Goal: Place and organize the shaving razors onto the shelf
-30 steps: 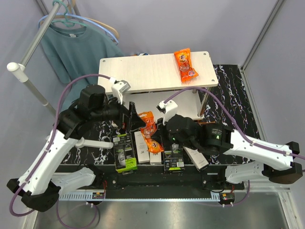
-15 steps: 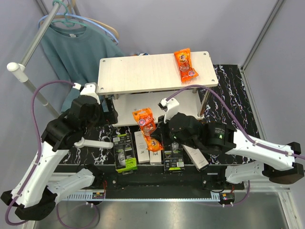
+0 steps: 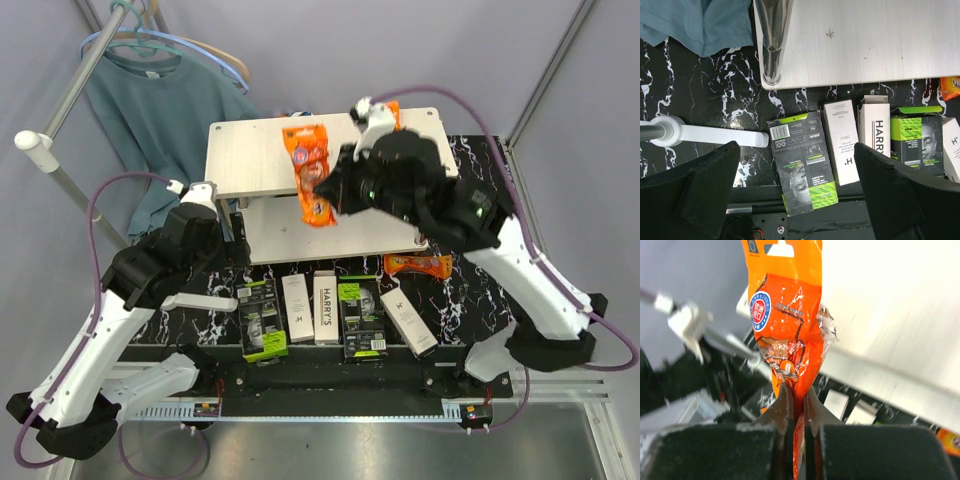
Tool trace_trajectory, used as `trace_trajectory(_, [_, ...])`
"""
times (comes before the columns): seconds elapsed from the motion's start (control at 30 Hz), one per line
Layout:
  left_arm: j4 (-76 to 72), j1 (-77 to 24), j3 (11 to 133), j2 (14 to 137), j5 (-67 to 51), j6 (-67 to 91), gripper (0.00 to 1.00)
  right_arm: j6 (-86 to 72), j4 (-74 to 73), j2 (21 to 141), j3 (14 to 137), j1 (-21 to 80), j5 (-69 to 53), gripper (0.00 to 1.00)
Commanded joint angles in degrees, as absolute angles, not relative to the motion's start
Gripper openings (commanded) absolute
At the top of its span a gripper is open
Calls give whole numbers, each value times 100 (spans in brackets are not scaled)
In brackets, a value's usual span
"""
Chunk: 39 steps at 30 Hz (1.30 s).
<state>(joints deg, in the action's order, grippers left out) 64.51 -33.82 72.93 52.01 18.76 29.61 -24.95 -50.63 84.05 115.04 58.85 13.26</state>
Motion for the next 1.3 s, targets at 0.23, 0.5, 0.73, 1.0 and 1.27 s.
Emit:
trace_trajectory(0.23, [6275,-3384,7014,5247,1415,2918,99,-2100,-7174,10647,16343,4159,18,0])
trace_trajectory(0.5, [6267,-3392,6935,5212,1266,2734,99,-2162,-6679,10388,15371,3850,-299,0])
trace_trajectory(0.73, [6275,-3392,6864,5274,1055,2681,99,-2110,-6811,10564,15285,3595,-132,0])
trace_trajectory(1.0, [6275,-3384,6698,5282,985,2610,99,-1872,-7110,10907,15258,3130,-211,0])
trace_trajectory(1.27, [6337,-3384,6653,5309,1011,2549,99,-1775,-7321,11223,15301,2865,-501,1])
